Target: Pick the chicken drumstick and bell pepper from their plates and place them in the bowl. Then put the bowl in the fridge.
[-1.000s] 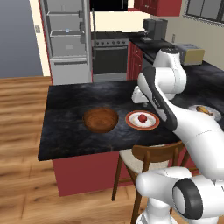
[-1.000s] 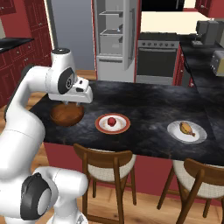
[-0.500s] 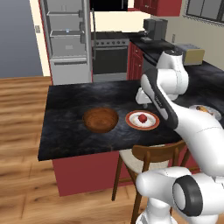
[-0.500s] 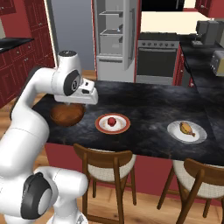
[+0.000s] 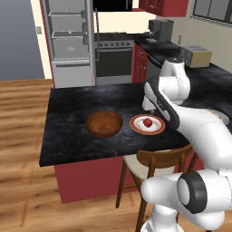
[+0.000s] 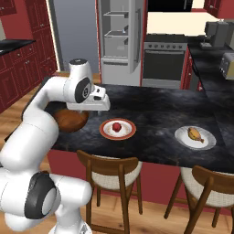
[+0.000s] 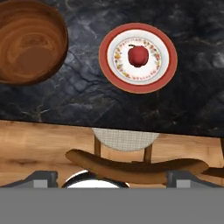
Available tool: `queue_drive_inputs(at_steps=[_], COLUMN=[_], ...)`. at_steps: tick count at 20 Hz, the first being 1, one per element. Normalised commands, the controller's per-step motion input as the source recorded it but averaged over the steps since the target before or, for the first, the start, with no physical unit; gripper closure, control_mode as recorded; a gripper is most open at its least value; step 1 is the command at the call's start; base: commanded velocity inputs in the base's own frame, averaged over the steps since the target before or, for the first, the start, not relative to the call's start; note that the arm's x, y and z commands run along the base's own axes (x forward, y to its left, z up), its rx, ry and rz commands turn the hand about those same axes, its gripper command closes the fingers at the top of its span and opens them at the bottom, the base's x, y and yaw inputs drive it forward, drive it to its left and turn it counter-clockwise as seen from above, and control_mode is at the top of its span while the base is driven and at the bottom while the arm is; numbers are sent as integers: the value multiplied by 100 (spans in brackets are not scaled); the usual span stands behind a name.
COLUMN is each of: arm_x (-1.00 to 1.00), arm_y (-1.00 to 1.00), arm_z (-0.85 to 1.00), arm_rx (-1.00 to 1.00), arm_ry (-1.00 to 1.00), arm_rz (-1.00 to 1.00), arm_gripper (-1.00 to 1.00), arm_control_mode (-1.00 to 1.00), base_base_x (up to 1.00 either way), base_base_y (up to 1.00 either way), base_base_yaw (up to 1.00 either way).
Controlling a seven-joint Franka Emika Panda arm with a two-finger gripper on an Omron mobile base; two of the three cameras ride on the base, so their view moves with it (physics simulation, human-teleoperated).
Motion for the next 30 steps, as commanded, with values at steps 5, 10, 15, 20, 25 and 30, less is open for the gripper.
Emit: queue_drive_inputs(at_steps=[5,10,15,20,25,30], arm_x=[35,33,46,46,40,39], arm_y=[-19,-15,-3,-7,-4,-9], arm_z=[-39,-44,-36,-30,-29,-24], arm_rx=[-2,0,0,0,0,0], arm_ry=[6,0,0,15,11,3], arm_rz=[0,0,0,0,0,0], arm_gripper=[-100,-100,-100,-100,-100,-100], arm_control_mode=[-100,-100,-100,-100,-100,-100], base_base_x=[0,0,0,0,0,0], base_base_y=[0,0,0,0,0,0], base_base_yaw=[0,0,0,0,0,0])
